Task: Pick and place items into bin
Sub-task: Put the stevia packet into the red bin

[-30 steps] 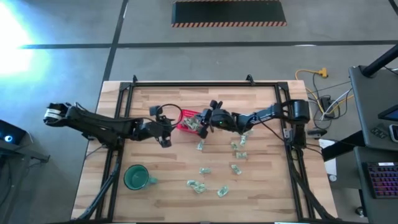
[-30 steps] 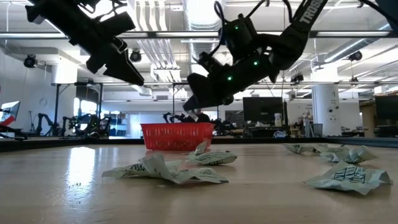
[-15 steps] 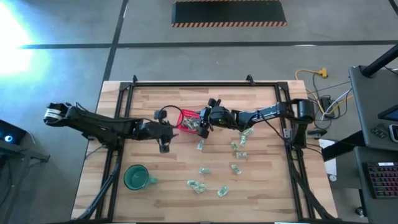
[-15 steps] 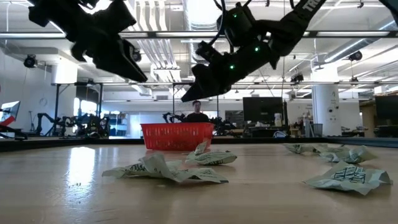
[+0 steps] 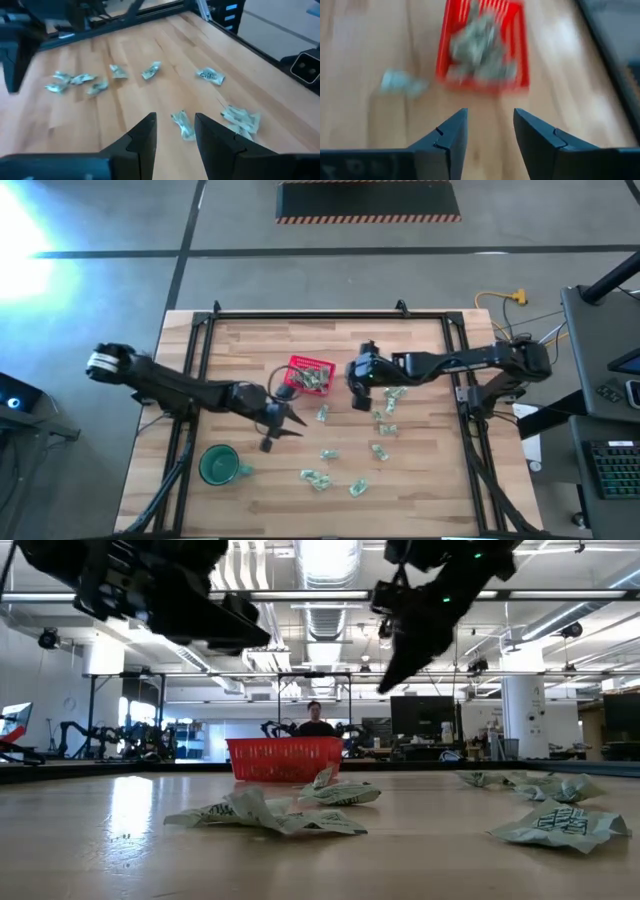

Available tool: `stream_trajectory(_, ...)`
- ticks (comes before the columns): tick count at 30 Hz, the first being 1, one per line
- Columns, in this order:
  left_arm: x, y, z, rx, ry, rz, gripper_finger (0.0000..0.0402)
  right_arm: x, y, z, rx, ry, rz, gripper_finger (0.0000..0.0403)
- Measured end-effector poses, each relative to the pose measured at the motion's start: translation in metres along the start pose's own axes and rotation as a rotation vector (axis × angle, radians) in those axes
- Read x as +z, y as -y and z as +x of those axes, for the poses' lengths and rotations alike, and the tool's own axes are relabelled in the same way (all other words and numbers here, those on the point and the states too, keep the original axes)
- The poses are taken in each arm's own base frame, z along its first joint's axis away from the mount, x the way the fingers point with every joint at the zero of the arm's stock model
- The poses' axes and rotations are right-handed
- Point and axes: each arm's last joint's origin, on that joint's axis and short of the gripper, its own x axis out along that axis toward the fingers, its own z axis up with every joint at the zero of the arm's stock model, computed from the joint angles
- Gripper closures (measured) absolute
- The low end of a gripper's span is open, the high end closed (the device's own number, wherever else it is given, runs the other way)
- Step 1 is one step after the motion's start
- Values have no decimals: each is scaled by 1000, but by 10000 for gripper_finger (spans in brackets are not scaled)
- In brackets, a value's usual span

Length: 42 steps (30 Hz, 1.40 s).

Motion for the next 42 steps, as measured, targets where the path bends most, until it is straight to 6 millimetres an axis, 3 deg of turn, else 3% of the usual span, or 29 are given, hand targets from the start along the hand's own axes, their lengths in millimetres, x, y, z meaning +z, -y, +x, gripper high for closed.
stream_trajectory(8,-10,-5,57,-25,23,21,285,-33,-18,-26,37,-130,85,257)
stream_trajectory(16,-21,-3,100,-170,-27,6,285,-66,-32,-25,58,-156,111,265)
stream_trajectory(20,-26,-2,112,-207,-44,-14,285,-76,-32,-23,51,-172,125,270)
stream_trajectory(34,-52,2,112,-171,-206,-48,285,-76,-31,-25,59,-105,140,275)
stream_trajectory(42,-54,2,112,-166,-222,-43,285,-76,-31,-25,59,-104,135,273)
